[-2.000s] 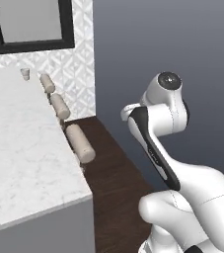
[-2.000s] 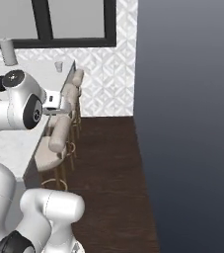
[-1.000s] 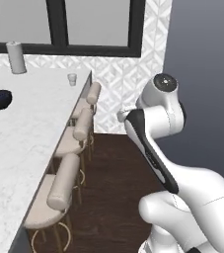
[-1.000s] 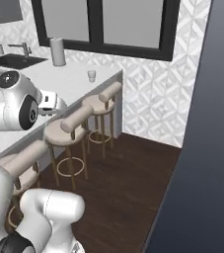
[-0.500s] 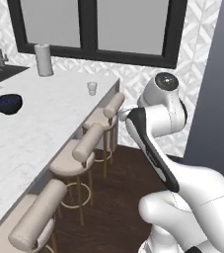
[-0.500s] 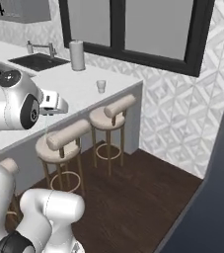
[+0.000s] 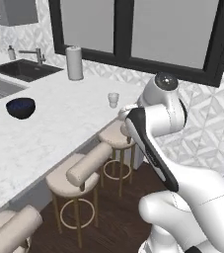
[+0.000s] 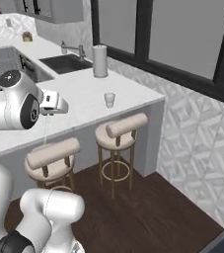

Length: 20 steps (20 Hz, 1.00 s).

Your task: Take a straw from the drawer in front and place it inside the glass cup on the dining counter.

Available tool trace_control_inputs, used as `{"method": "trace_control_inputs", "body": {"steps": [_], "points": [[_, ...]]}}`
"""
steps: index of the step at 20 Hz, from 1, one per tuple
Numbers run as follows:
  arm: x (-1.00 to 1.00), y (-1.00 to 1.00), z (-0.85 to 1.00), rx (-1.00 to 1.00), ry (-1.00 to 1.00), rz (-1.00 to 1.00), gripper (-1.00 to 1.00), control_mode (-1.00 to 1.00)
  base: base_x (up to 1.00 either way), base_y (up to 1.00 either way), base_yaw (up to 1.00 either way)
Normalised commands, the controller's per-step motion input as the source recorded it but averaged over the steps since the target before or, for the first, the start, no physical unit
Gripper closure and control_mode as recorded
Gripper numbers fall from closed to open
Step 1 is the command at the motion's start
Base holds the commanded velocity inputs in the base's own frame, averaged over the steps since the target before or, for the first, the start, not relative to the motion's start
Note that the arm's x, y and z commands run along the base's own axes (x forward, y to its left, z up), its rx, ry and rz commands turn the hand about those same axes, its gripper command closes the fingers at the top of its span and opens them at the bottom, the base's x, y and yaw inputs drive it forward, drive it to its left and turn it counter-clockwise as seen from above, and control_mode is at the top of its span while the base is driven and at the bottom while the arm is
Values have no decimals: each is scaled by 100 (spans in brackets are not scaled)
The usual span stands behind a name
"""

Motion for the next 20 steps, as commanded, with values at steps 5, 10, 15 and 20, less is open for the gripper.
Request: {"method": "trace_control_inputs", "body": {"steps": [5,10,15,20], "points": [[0,0,0,0,0,0,100,100,50,-100,47],[0,0,0,0,0,0,100,100,44,-98,46],[0,0,0,0,0,0,100,100,45,-87,44],[0,0,0,0,0,0,100,100,44,-66,44]]}}
